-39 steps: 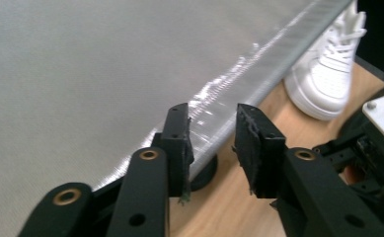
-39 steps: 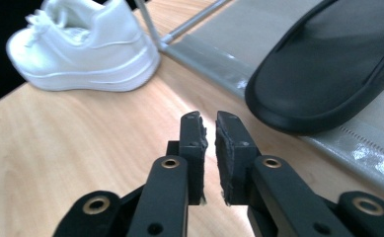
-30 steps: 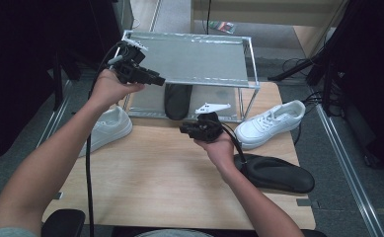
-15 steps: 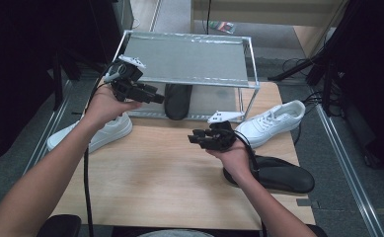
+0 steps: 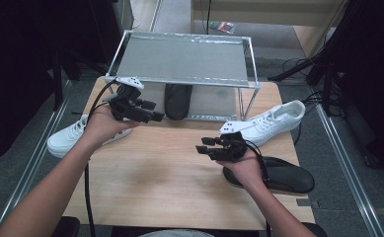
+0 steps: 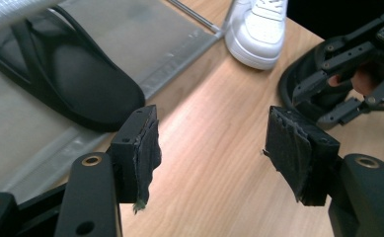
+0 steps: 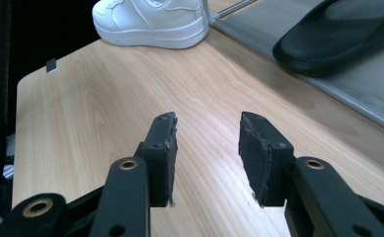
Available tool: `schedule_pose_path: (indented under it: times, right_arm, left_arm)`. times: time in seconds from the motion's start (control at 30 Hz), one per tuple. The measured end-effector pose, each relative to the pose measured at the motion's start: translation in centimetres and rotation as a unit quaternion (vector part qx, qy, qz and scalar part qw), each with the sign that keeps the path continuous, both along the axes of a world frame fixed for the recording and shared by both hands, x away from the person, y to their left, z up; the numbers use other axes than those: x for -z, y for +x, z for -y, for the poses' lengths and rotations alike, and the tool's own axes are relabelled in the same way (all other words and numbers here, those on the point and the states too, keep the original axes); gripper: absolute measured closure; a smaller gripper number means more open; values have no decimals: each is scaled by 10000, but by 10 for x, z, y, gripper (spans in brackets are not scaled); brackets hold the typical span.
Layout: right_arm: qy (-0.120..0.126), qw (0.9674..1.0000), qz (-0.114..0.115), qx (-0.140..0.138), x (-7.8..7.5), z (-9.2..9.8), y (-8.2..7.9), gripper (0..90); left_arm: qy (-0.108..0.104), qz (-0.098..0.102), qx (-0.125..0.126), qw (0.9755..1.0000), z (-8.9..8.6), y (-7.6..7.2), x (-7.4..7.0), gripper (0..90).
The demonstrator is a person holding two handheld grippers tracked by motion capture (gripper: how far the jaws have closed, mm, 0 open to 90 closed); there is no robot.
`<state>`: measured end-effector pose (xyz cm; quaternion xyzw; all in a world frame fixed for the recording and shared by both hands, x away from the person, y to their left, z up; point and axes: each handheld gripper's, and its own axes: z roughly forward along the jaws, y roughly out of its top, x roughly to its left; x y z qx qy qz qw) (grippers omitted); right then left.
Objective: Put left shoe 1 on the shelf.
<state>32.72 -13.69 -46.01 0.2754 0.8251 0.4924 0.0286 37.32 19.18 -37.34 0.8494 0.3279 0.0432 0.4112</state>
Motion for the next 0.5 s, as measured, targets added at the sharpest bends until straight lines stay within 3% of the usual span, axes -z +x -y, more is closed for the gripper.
schedule_pose_path:
  times: [0.2,0.5]
  right_arm:
    - [51,10000,17,59,0,15,-8,569]
    - [-16,9998,53,201,2,44,-18,570]
  left_arm:
    - [84,20,56,9999,4,-15,13,370]
    - [-49,-78,169,9998,9,-33,41,370]
